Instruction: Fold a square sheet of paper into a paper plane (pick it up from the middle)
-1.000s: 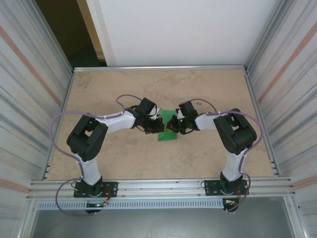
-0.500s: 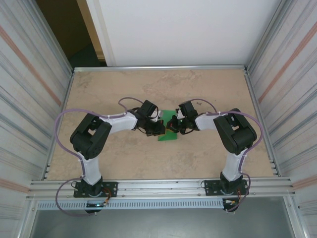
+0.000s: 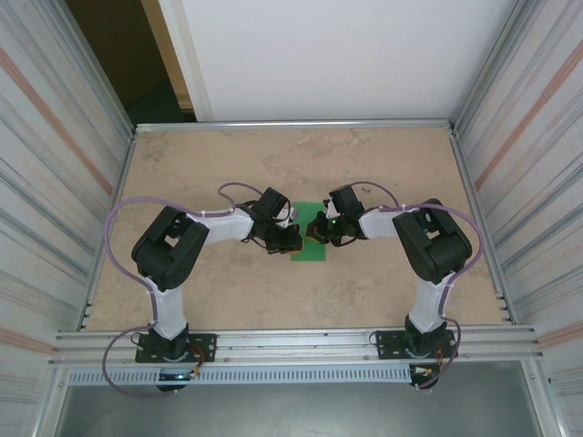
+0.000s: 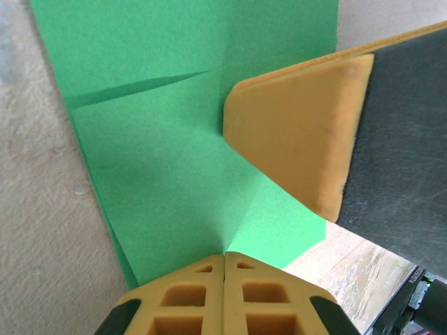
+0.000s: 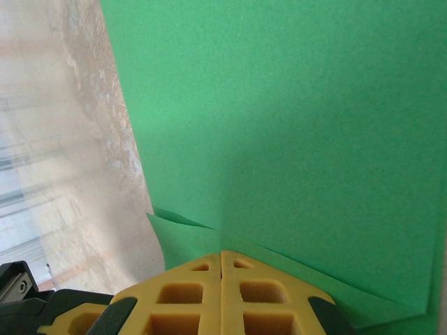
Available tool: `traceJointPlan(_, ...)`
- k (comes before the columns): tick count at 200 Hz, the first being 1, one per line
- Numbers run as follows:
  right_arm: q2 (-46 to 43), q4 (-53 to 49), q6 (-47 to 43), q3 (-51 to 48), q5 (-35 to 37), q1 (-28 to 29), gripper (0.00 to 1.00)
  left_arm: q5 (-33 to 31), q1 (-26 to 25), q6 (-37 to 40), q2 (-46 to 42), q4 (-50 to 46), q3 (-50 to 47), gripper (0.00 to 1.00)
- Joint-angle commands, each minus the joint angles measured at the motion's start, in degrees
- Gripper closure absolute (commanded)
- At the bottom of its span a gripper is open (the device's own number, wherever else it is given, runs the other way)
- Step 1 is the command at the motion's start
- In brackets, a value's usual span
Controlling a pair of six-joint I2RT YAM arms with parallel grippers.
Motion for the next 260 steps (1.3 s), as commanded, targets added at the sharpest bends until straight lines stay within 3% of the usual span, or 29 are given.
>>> traceJointPlan(1, 3.98, -8.13, 0.54, -1.75, 3.92, 0.04, 1.00, -1.23, -0.56, 0.95, 0.69, -1.25, -0.48, 0.97)
traceJointPlan(170, 4.56, -9.71, -0.62, -1.68, 4.38, -1.14, 1.00, -1.59, 0.15, 4.95, -1.26, -3.50, -5.60, 1.00)
traceJointPlan(260, 4.62, -10.32, -1.10, -1.43, 4.51, -1.28, 1.00, -2.88, 1.52, 6.26, -11.87, -8.17, -12.75, 1.00)
